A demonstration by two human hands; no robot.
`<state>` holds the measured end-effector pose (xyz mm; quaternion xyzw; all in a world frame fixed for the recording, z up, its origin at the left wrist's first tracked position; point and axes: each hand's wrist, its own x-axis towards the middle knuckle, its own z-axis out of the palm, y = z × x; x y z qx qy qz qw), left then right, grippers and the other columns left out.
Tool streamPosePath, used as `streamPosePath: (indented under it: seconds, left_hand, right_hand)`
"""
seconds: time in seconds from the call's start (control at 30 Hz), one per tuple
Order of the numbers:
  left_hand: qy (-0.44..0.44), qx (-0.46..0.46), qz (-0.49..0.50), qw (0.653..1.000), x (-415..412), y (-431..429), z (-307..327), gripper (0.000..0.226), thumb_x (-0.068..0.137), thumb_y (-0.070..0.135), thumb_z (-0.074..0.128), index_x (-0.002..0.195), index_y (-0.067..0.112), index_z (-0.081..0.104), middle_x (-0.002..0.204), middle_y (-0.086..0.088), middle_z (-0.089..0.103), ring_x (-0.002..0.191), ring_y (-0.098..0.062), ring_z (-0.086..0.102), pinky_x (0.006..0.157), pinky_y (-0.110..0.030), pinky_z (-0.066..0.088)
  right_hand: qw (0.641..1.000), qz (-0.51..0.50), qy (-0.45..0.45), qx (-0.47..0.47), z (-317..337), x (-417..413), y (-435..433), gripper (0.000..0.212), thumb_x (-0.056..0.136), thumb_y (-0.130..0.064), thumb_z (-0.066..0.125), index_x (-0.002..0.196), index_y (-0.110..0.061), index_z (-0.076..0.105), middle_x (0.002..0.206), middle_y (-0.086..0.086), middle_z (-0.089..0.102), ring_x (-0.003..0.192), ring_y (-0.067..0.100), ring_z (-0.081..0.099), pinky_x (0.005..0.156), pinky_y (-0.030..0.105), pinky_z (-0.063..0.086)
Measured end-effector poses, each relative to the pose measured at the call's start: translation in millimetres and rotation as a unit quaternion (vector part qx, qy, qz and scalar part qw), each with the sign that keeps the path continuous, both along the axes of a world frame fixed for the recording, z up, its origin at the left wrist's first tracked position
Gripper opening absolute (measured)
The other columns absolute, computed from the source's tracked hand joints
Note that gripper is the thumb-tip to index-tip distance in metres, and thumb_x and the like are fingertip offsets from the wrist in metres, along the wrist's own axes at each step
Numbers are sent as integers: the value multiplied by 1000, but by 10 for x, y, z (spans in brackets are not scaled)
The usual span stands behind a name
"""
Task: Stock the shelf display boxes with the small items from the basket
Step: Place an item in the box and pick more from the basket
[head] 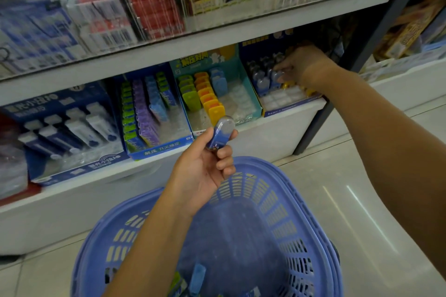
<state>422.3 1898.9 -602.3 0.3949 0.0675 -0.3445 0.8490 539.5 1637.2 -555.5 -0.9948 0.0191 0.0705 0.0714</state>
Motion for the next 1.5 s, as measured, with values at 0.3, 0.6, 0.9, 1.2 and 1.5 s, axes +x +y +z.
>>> streamPosePath:
  seconds: [0.3,0.6,0.9,1.2,1.5]
  left_hand:
    - [47,-10,0,999,-107,-129,72,42,79,47,56,90,8,68,58,5,34,45,-6,31,41,-18,33]
    - [60,-81,20,995,-98,-237,137,37,84,40,54,90,4,60,56,3,37,44,-8,35,41,-20,37]
    - [-12,-7,30,999,97,-624,247,36,99,38,39,92,8,59,63,-2,50,57,-13,50,53,-24,50]
    - [-510,615,-131,587,211,-634,-105,59,97,27,47,149,12,23,155,-4,24,143,-19,20,113,-25,19]
    - [-521,618,-129,575,156,-645,-177,65,95,20,48,151,10,16,159,-1,12,147,-15,4,117,-24,7]
  right_hand:
    - [992,20,19,-120,-85,68,24,35,94,-33,53,130,-33,55,138,11,44,129,37,33,106,42,34]
    - [896,32,-96,433,-51,-741,409,15,86,-30,65,98,-22,69,89,-2,70,80,8,61,73,27,52]
    - [831,96,-45,546,47,-973,431,21,84,-11,67,100,-26,67,92,-7,71,88,4,68,78,14,52]
    - [938,37,-236,252,-102,-601,78,25,88,-13,63,113,-15,67,101,-2,66,80,-4,55,74,-1,40]
    - [962,88,-194,171,-374,-483,146,26,92,-12,57,116,-10,67,106,16,69,97,29,62,88,37,47]
